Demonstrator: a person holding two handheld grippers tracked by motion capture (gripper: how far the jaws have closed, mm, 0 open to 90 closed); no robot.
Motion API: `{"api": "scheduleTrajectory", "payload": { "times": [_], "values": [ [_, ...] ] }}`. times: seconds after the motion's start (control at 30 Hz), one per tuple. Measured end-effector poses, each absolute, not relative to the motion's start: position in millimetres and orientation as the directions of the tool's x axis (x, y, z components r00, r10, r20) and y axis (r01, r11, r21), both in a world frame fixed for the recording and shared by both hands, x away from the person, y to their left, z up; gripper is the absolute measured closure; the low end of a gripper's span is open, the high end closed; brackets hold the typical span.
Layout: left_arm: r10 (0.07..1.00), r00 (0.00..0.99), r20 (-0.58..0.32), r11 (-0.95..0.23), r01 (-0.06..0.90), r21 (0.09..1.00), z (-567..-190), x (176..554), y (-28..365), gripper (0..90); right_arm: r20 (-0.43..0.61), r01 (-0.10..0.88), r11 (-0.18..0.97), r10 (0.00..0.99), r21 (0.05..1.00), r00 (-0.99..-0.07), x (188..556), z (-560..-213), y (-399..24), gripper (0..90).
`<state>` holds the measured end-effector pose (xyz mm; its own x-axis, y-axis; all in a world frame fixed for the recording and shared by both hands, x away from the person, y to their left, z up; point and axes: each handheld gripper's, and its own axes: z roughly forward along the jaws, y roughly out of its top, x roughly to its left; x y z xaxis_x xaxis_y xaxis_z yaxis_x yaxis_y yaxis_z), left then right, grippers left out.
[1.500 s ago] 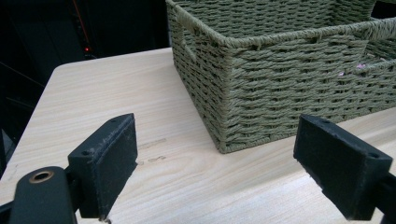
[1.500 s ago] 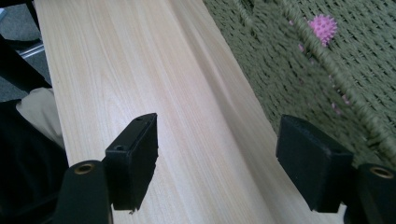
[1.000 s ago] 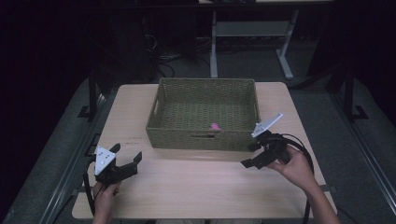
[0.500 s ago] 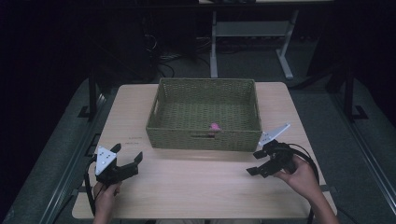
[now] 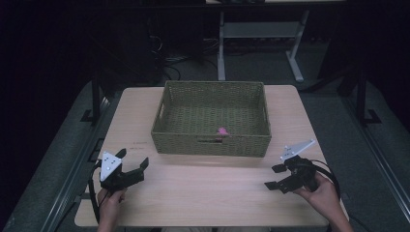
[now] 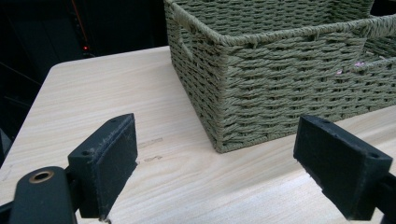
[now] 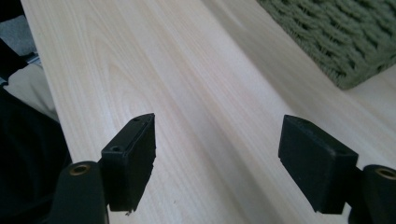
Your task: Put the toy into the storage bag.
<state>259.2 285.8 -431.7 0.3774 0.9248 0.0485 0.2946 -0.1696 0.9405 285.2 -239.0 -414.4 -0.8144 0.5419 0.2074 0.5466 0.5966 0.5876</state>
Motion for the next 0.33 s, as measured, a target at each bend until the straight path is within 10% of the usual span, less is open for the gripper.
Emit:
{"api": "scheduleTrajectory", "payload": {
  "times": [0.33],
  "values": [
    [0.923,0.383,0.046,-0.167,0.291,0.942,-431.7,259.5,283.8,13.0,0.182,0.561,0.554,0.592,0.615,-0.785,263.8,-423.8,-245.1,26.9]
  ]
}}
